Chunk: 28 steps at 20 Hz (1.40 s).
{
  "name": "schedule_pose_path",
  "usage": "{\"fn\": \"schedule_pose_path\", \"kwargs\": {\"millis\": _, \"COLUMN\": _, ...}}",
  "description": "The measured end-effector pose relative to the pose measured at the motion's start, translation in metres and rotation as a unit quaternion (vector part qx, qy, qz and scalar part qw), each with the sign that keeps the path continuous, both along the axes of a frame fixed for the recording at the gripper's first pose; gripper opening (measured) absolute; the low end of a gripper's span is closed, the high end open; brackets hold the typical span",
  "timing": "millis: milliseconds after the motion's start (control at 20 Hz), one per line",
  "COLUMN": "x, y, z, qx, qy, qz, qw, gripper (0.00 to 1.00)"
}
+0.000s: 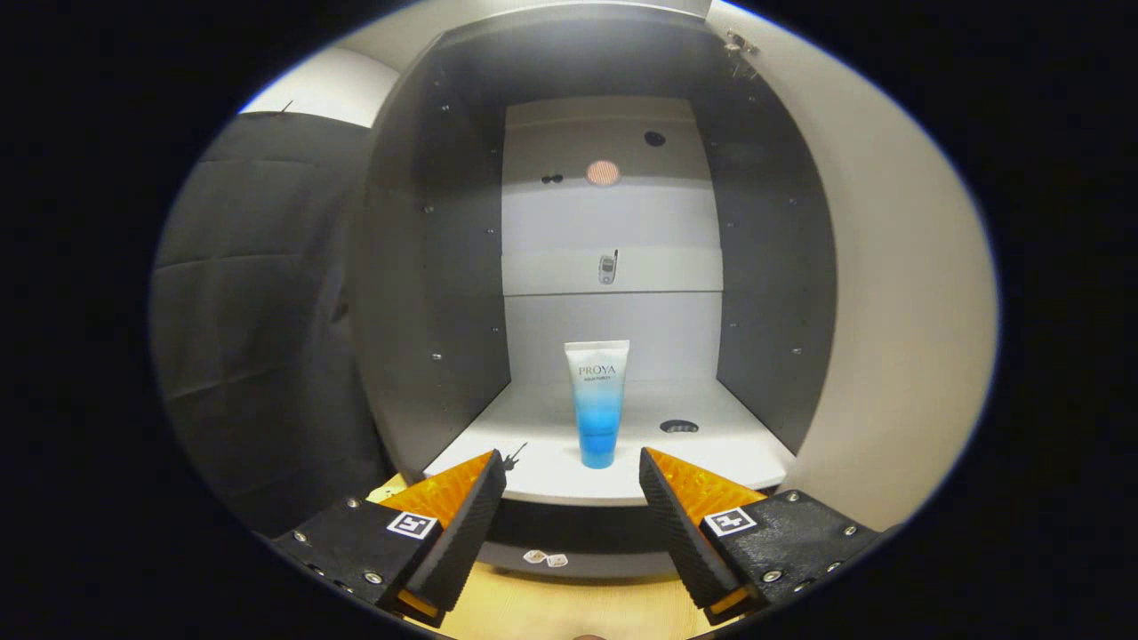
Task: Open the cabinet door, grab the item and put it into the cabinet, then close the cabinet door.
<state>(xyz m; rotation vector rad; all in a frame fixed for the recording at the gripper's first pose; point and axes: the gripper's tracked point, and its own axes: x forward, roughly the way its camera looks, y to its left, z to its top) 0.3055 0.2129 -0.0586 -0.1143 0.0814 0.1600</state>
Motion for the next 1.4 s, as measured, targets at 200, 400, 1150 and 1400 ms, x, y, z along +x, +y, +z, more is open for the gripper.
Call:
{"fn": "schedule_pose_path", "kwargs": {"millis": 200, "x": -0.076, "y": -0.002, "z": 0.012, "qx": 0.01, "qy": -0.015, "qz": -0.014, "qw": 1.0, "gripper": 0.93}}
{"fn": "schedule_pose_path", "kwargs": {"millis": 400, "x": -0.148, "y": -0.007, "z": 0.013, "qx": 0.017, "qy": -0.016, "qz": -0.029, "qw": 0.999, "gripper": 0.93}}
{"fn": "schedule_pose_path", "kwargs": {"millis": 1150, "x": -0.317, "y": -0.141, "z": 0.032, "qx": 0.008, "qy": -0.033, "qz": -0.113, "qw": 0.993, "gripper": 0.93}}
{"fn": "schedule_pose_path", "kwargs": {"millis": 1400, "x": -0.337, "y": -0.239, "z": 0.046, "qx": -0.016, "qy": -0.04, "qz": -0.155, "qw": 0.987, "gripper": 0.93}}
